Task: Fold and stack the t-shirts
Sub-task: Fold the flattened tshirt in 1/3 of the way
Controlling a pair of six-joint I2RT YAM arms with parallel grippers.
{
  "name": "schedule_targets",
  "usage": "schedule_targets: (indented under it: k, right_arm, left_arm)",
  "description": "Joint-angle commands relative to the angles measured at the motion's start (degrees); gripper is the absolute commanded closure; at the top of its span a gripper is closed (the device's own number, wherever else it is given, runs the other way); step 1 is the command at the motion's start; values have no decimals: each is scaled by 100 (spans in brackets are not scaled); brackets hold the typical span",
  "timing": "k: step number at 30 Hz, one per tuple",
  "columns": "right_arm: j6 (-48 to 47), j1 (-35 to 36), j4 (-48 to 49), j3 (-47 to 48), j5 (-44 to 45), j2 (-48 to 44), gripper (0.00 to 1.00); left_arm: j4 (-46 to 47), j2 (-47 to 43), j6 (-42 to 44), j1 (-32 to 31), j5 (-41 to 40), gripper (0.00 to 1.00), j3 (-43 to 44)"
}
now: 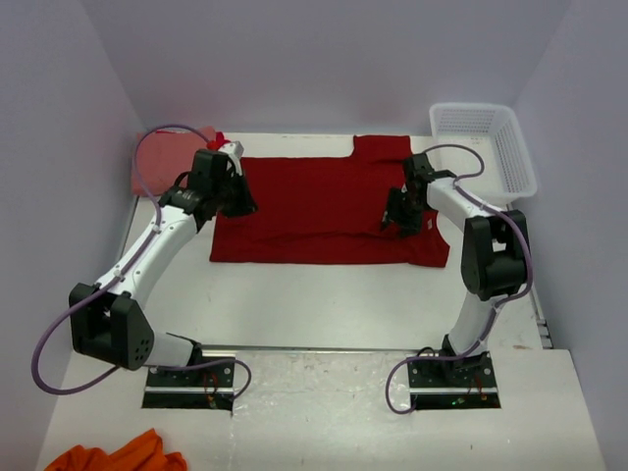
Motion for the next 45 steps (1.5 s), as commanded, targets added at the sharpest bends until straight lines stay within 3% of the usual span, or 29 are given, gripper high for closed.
schedule_targets:
  k: [1,12,15,18,19,22,32,33,34,35,37,38,39,42,45]
  right_arm:
    - [82,20,171,268,19,213,44]
    - [266,20,13,733,125,723,49]
    - [284,20,21,725,134,723,56]
    - [293,11,92,707,151,697,70]
    - [293,20,92,707,177,679,84]
    - [266,29,101,760,186,626,99]
    - [-76,29,-410,2253,117,1101,100]
    - [-111,29,-340,2385,12,1240,98]
    - [-277,38,-295,2899,-103,1390,88]
    - [-392,29,-365,3313,-417,1617,53]
    - [-698,38,-1194,4358,-595,2417,15]
    - [-814,55,-1418,5042,-596,2524,9]
    - [-910,107,-1455,4979,-300,2464,6]
    - [-833,143,-248,3296,-269,1201,1]
    - [-394,143,4,2028,-191,40,5]
  left_arm:
    - [-187,-218,112,-14,197,99,441]
    - [-433,-332,191,-14,302,97,863]
    - [-425,-341,191,-14,338,96,916]
    - [-407,-324,200,-23,346,95,951]
    - [-407,-315,200,-14,346,96,951]
    - [-363,-288,192,-14,416,96,898]
    - [-416,-367,244,-14,408,95,678]
    - [-425,-376,262,-14,399,95,678]
    - [-425,-385,262,-14,390,95,626]
    - [-355,-385,262,-14,399,95,582]
    - [-337,-359,244,-14,425,95,529]
    - [-328,-350,227,-14,408,95,520]
    - [-337,-341,192,-14,364,95,512]
    - [-328,-228,87,-14,-91,94,389]
    - [-249,98,7,-14,-295,95,265]
